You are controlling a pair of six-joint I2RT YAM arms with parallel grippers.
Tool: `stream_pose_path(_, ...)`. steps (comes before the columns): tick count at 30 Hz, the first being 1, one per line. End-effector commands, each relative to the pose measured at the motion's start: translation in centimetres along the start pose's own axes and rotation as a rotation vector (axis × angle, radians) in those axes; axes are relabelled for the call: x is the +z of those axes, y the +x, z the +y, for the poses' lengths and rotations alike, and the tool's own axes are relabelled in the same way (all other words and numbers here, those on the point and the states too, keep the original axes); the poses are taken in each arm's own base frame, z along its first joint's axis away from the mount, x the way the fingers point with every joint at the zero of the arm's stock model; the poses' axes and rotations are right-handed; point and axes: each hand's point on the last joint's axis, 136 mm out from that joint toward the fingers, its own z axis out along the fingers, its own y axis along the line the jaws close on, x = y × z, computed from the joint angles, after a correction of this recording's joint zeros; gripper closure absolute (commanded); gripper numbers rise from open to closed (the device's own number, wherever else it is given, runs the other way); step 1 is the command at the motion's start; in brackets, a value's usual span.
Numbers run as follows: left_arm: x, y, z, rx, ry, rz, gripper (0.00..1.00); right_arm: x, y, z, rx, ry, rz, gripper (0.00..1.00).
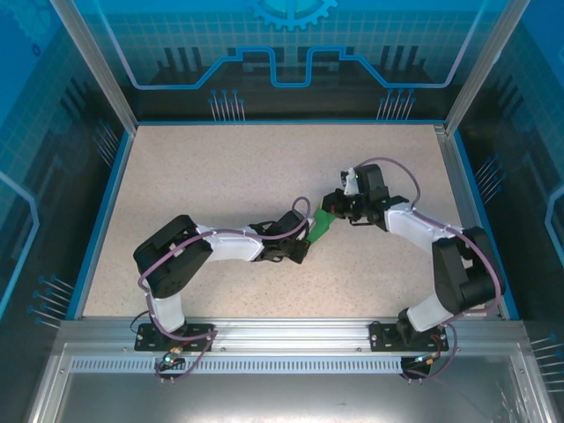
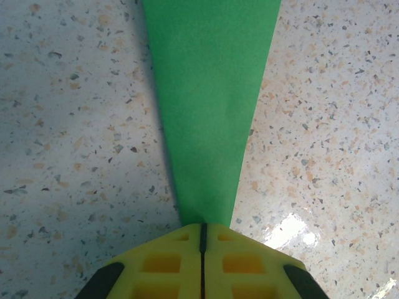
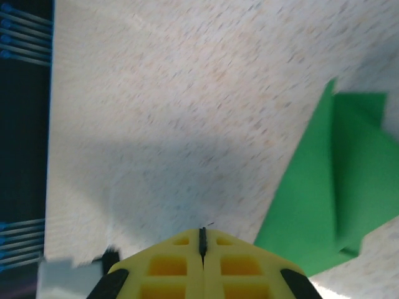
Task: Fold a paper plane with a square sheet of paper (pick it up from the middle)
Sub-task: Fold the wing for the fifth time at the center of the table.
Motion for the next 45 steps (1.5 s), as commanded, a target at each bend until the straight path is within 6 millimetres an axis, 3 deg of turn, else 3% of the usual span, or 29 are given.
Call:
stream_pose_path(1, 0.5, 10.8, 4.8, 0.030, -0.153, 0.360, 0.93, 1.9, 3.7, -0.1, 0.077, -0.031, 0.109, 1.00)
stream_pose_path(4, 0.4, 10.5, 4.6, 0.036, -0.148, 0.352, 0.93, 3.8, 4.6, -0.1, 0.075, -0.034, 0.126, 1.00)
stream_pose_path(9, 0.3, 10.2, 4.4, 0.033, -0.134, 0.337, 0.93, 6.3, 4.6, -1.6, 0.081, 0.005, 0.136, 1.00)
stream_pose_path(15, 0.0, 10.4, 4.6, 0.036, -0.144, 0.336, 0.93, 7.8, 4.4, -4.1, 0.073, 0.087, 0.154, 1.00)
stream_pose_path(20, 0.0, 11.0, 5.0, 0.040, -0.157, 0.352, 0.93, 7.6, 3.1, -6.4, 0.016, 0.226, 0.150, 1.00)
stream_pose_path(31, 0.0, 12.1, 5.9, 0.059, -0.194, 0.390, 0.93, 8.2, -0.8, -11.3, -0.007, 0.363, 0.131, 1.00)
stream_pose_path(45, 0.2, 12.7, 6.2, 0.061, -0.206, 0.409, 0.93, 8.2, -7.2, -14.2, 0.077, 0.347, 0.068, 1.00)
